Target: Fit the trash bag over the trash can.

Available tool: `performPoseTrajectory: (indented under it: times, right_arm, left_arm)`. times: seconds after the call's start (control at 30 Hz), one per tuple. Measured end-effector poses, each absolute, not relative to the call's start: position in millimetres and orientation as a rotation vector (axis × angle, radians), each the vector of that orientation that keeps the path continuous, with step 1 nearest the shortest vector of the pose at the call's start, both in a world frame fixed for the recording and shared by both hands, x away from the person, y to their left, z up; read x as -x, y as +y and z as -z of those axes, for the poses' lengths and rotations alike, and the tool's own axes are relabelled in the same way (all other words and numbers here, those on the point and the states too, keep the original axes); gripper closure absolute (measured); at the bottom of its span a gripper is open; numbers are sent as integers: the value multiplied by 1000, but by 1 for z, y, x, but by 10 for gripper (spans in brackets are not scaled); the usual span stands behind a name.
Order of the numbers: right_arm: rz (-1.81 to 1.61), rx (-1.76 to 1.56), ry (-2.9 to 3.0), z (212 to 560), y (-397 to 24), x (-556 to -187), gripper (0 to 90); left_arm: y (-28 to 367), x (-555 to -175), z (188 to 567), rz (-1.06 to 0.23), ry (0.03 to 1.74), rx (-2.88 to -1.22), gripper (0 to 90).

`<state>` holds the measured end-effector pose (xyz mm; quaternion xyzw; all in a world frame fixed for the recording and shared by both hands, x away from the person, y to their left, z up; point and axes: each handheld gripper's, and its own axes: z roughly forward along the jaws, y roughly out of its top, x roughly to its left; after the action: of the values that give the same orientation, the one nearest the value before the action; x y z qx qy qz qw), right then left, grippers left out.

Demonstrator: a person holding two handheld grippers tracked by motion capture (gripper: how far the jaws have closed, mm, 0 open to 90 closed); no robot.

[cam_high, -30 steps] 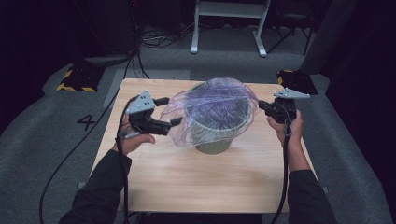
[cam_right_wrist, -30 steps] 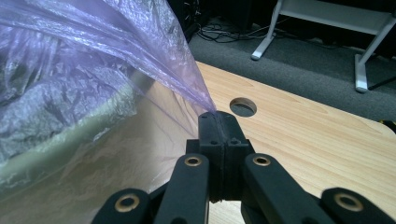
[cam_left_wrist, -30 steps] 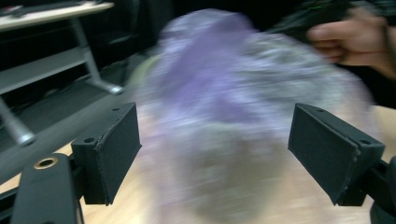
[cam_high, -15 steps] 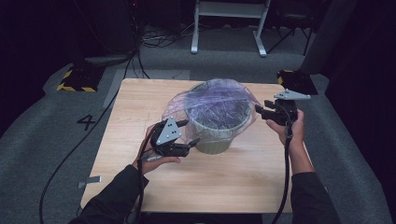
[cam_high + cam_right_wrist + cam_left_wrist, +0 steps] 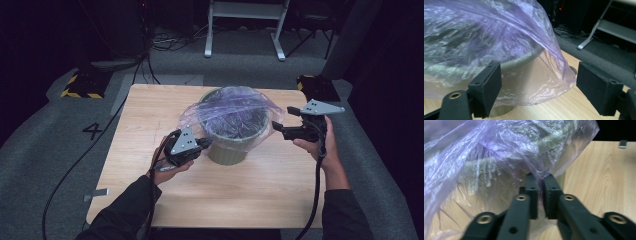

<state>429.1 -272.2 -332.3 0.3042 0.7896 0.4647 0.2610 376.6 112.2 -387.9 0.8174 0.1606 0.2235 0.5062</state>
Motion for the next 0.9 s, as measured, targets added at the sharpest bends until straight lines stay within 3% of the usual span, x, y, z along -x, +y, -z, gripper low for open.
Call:
performPoseTrajectory:
  times: [0.23, 0.33, 0.5, 0.57, 0.7, 0.77, 0.9]
  right_arm:
    - [-1349, -726, 2102, 315, -265, -415, 177]
    - [-1325, -653, 2079, 305, -252, -412, 222]
    - [-1193, -663, 2111, 303, -231, -438, 544]
    - [-1204, -681, 2146, 304, -228, -450, 613]
    - [-1164, -667, 2172, 306, -219, -463, 847]
    - [-1126, -672, 2166, 306, -214, -466, 900]
    - [-1078, -696, 2165, 307, -206, -473, 900]
  left_arm:
    - [111, -377, 389, -520, 358, -2001, 899]
    - [110, -377, 390, -506, 351, -2008, 899]
    - [107, -378, 393, -477, 336, -2030, 900]
    - [107, -378, 394, -469, 330, -2043, 900]
    - [107, -378, 396, -464, 310, -2068, 900]
    - [108, -378, 397, -462, 303, -2076, 900]
    - [110, -376, 400, -450, 283, -2106, 900]
